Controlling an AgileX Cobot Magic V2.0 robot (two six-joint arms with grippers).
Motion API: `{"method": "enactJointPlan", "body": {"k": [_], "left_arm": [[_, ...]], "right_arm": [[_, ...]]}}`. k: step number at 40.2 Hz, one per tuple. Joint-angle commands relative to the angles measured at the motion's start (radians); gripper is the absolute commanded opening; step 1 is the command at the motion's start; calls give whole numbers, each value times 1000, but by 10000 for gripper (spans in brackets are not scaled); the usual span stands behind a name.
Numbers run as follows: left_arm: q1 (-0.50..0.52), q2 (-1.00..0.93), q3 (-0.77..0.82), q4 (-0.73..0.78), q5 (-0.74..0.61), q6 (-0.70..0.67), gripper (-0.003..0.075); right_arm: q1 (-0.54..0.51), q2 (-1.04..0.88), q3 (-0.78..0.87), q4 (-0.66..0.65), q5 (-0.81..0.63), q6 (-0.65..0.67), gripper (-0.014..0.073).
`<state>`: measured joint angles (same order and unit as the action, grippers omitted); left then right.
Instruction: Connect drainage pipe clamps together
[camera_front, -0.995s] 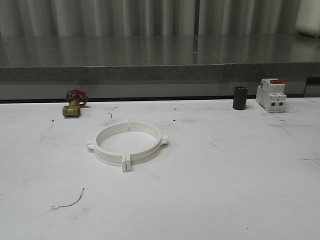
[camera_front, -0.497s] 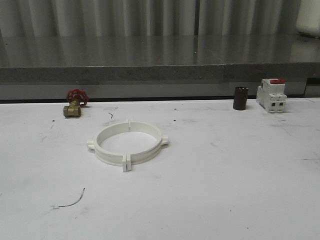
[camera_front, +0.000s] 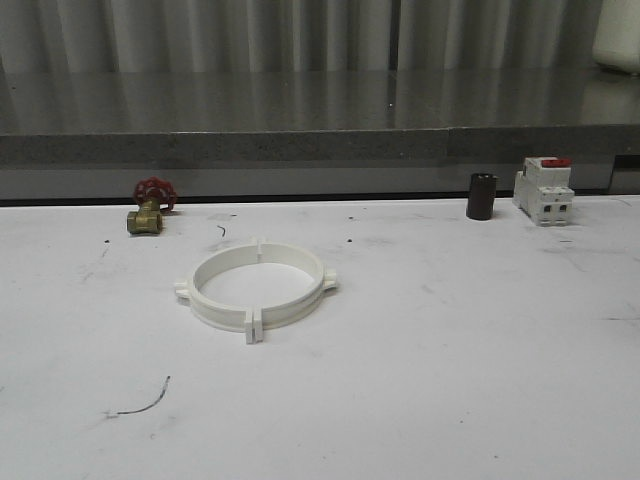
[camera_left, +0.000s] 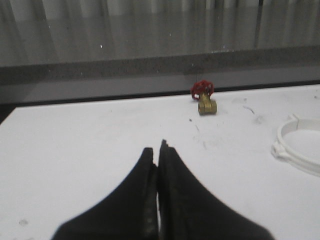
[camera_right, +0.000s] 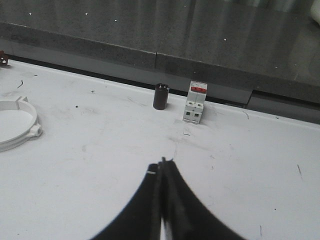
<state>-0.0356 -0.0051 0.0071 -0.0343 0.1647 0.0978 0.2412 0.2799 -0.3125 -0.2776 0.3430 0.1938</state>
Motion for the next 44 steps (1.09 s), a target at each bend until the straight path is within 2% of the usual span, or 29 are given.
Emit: {"method": "enactJointPlan", "body": {"k": [1, 38, 41, 44], "left_arm": [[0, -22, -1, -1, -102, -14, -20], [0, -22, -1, -1, -102, -14, -20], [0, -22, -1, -1, -102, -14, -20], [0, -22, -1, -1, -102, -14, -20]], "right_arm": [[-5, 6, -28, -21, -84, -5, -122], [-5, 6, -24, -19, -88, -7, -122], [-15, -6, 1, 0, -136, -38, -122], [-43, -38, 58, 80, -206, -125, -122]]}}
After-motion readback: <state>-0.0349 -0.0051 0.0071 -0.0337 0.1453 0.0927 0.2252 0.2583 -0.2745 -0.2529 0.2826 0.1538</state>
